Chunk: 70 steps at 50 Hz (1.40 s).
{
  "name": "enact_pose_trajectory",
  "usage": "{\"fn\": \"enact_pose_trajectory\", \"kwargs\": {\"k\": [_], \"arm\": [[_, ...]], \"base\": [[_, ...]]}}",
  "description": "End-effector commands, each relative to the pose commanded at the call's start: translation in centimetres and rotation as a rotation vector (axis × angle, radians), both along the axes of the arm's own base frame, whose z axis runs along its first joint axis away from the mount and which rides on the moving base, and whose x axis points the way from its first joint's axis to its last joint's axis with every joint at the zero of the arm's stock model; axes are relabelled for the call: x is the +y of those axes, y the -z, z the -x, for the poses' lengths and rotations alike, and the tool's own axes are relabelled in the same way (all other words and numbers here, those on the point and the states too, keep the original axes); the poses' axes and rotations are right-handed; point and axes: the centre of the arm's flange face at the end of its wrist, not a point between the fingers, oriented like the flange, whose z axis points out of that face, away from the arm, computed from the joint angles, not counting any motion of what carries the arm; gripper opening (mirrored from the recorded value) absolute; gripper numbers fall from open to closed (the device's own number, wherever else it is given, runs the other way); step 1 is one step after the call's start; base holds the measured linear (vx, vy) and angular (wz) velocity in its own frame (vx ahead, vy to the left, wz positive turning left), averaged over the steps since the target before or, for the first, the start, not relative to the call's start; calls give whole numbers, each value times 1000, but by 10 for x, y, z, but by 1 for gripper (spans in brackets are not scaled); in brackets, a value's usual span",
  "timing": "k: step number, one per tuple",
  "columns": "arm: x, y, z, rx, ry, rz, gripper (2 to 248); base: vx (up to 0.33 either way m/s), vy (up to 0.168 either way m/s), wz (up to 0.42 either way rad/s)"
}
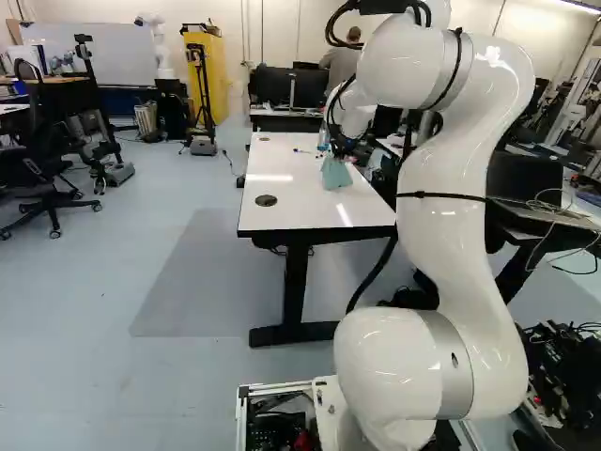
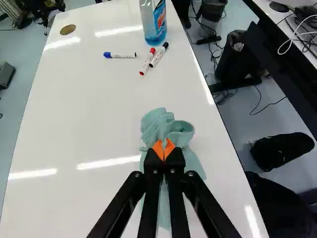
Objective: Clean the table with the green towel
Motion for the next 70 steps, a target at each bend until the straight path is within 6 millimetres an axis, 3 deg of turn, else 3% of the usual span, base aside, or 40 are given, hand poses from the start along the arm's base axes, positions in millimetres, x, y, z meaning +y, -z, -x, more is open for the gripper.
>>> {"fn": "enact_pose_trajectory", "kwargs": {"k": [38,70], "arm": [[-2,49,-11,65,0,-10,21],[-1,52,-8,104,-2,-18,21]], "base": [[0,0,0],[0,0,0]]}}
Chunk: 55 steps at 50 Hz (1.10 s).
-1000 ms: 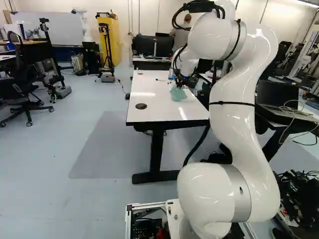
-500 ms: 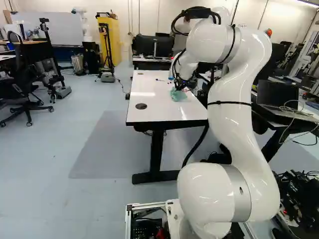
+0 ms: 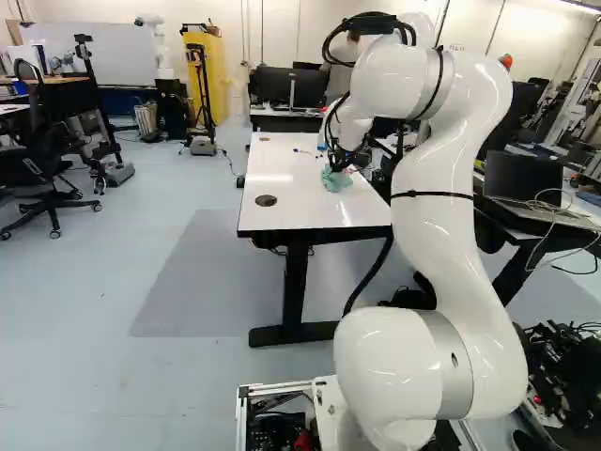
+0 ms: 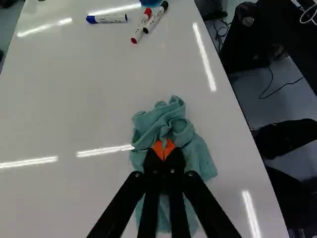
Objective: Clean the table with the green towel
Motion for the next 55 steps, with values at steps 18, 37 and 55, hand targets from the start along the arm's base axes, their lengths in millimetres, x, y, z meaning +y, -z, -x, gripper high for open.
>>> {"fn": "enact_pose_trajectory", "kwargs": {"k": [18,37,55], "arm": [[0,1,1,20,-1,-4,21],[3,2,-9,10,-8,-2,21],[18,6,-36,-16,-33,1,21]], "base": [[0,0,0],[0,0,0],[0,0,0]]}}
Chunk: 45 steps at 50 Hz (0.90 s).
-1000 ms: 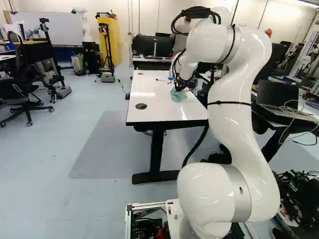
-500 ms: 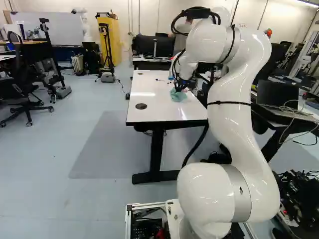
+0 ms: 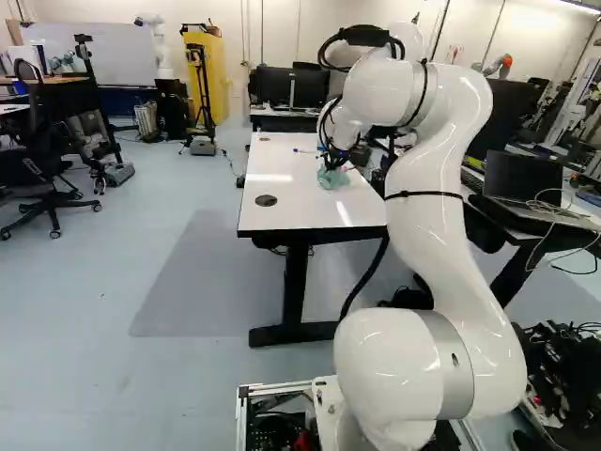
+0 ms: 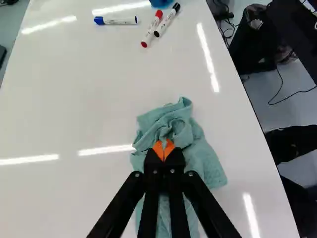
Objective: Clean the table with the green towel
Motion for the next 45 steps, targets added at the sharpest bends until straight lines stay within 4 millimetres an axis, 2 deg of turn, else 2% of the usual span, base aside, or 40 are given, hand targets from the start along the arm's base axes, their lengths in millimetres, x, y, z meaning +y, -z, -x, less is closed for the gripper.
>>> {"fn": "enact_pose_trajectory", "kwargs": {"k": [11,20,31,45], "arm": [[13,2,-16,-16,-20,2,21],[28,2,-16,-15,-40,2,21],[42,0,-4,0,-56,0,21],[47,-3,19,25,-61,-2,21]], "base": [[0,0,0],[0,0,0],[0,0,0],[0,0,0]]}}
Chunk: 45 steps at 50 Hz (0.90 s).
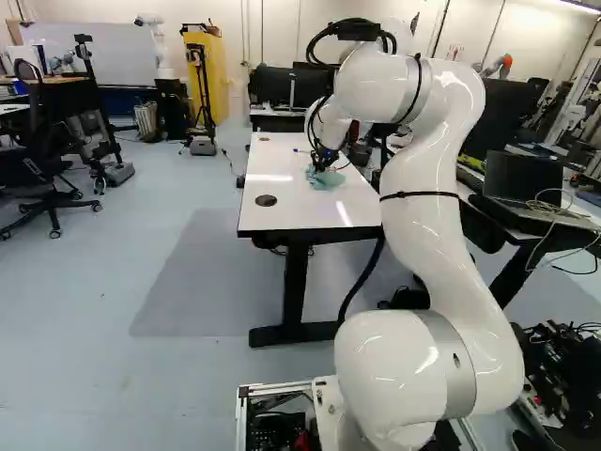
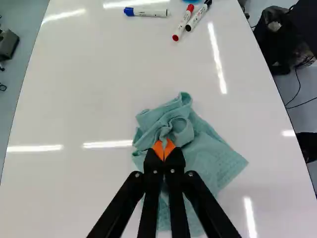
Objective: Clean the table with the green towel
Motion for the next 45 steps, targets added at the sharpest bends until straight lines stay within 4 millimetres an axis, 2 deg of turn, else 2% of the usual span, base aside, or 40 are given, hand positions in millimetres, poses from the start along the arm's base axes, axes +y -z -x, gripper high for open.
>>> {"fn": "enact_pose_trajectory", "kwargs": {"k": [26,45], "arm": [[-3,-5,46,43,9,-3,21],[-29,-7,67,59,50,-5,21]], "base": [[0,0,0],[0,0,0]]}}
